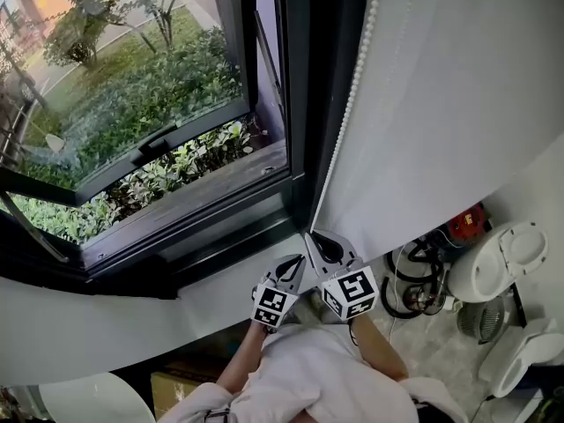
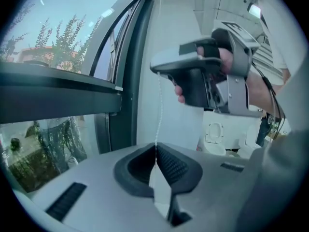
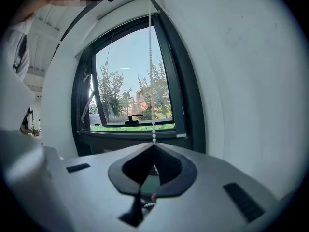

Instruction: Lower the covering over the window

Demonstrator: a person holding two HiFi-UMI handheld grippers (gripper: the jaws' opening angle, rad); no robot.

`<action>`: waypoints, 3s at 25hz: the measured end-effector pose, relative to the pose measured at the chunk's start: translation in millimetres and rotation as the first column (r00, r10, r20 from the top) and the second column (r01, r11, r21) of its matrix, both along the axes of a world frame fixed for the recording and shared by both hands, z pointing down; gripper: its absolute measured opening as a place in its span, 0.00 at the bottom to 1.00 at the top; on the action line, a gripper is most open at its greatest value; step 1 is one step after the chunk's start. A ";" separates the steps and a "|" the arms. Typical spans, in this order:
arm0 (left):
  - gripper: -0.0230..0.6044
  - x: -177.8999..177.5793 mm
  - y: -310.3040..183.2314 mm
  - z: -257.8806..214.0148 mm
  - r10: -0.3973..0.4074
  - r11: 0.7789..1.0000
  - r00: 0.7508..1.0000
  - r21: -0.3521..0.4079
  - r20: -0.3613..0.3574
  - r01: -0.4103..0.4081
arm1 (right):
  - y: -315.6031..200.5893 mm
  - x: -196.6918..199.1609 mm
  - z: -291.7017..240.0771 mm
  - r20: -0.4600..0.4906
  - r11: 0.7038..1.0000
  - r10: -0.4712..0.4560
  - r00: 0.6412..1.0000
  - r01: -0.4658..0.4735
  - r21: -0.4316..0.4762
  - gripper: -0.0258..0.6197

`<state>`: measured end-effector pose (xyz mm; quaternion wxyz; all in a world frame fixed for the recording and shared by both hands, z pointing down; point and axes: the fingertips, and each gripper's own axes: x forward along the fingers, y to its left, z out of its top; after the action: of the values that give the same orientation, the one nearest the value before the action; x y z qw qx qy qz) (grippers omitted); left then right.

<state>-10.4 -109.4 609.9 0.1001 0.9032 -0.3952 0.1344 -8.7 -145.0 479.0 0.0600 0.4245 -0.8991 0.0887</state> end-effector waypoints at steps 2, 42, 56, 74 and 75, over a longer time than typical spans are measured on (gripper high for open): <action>0.06 -4.1 -1.6 -10.6 -0.012 1.000 1.000 0.011 -0.014 0.012 | 0.9 1.1 13.6 -0.006 1.000 -0.002 1.000 0.002 -0.027 0.03; 0.06 10.6 -38.8 -251.9 0.109 0.903 0.979 0.428 -0.174 -0.024 | 19.6 -8.8 67.0 -0.044 0.992 -0.032 0.999 0.026 -0.123 0.04; 0.06 12.3 -43.3 -196.2 0.074 0.949 0.989 0.312 -0.132 -0.029 | 30.8 -10.1 96.5 -0.113 0.982 -0.069 0.991 0.048 -0.185 0.04; 0.06 1.5 -43.9 -143.8 0.005 0.968 0.995 0.252 -0.096 0.020 | 39.0 12.3 3.5 -0.002 0.998 -0.056 0.998 0.056 -0.034 0.15; 0.06 2.4 -43.2 -143.9 0.005 0.967 0.995 0.253 -0.096 0.020 | 38.5 14.0 -7.6 0.011 0.999 -0.053 0.999 0.053 -0.013 0.15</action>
<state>-8.1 -152.6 465.9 0.0030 0.9125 -0.4072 0.0388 5.3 -106.5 471.5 0.0606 0.3997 -0.9097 0.0955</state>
